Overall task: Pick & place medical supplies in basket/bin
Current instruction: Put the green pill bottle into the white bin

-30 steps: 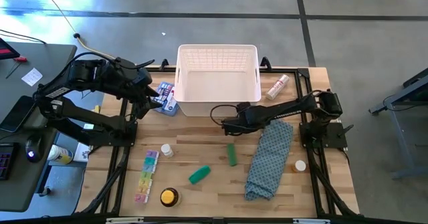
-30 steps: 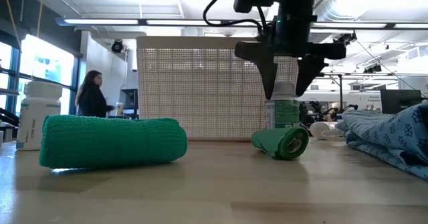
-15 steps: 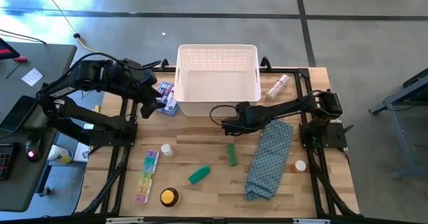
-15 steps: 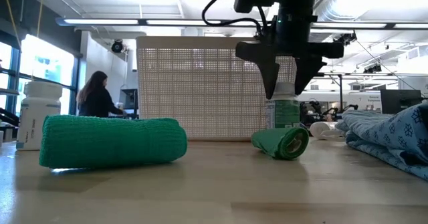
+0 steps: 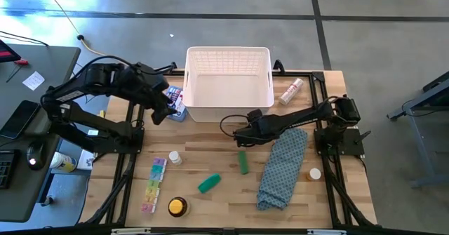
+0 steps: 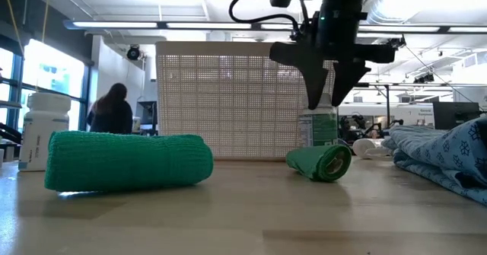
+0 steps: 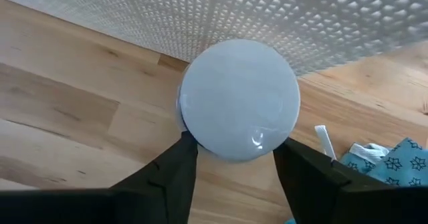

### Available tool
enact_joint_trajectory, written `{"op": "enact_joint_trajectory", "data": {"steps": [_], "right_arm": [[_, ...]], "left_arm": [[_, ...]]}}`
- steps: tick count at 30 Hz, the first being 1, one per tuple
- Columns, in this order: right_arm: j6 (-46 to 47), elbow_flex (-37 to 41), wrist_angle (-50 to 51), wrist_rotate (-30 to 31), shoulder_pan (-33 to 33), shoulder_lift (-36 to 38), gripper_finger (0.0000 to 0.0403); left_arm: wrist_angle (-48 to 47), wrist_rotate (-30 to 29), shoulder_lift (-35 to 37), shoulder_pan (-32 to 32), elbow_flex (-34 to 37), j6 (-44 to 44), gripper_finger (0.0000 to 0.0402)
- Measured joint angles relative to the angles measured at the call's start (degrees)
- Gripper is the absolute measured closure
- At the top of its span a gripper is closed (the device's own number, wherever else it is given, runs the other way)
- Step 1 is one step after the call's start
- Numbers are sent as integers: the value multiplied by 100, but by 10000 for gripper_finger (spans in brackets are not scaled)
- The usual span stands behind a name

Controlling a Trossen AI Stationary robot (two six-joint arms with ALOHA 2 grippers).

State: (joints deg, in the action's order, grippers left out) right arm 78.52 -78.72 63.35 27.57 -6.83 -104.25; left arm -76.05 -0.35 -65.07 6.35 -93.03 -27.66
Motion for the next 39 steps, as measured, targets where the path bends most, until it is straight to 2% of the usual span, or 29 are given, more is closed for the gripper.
{"op": "enact_joint_trajectory", "data": {"steps": [9,15,22,27,30,35,39], "right_arm": [[-9,2,24,18,-41,-2,242],[23,12,-94,-245,-150,58,229],[292,11,-146,353,-977,675,219],[406,9,33,270,-1328,967,221],[600,9,14,297,-1754,1179,224],[653,2,-348,640,-2500,1519,246],[585,2,-230,683,-2678,1536,267]], "left_arm": [[-4,25,3,0,0,2,131],[-17,171,5,0,0,7,131],[-74,189,5,-2,-1,-103,131],[-70,191,5,-2,0,-111,131],[-101,193,5,-2,-2,-114,131],[-267,191,5,-1,-2,-194,131],[-282,139,7,0,-2,-265,131]]}}
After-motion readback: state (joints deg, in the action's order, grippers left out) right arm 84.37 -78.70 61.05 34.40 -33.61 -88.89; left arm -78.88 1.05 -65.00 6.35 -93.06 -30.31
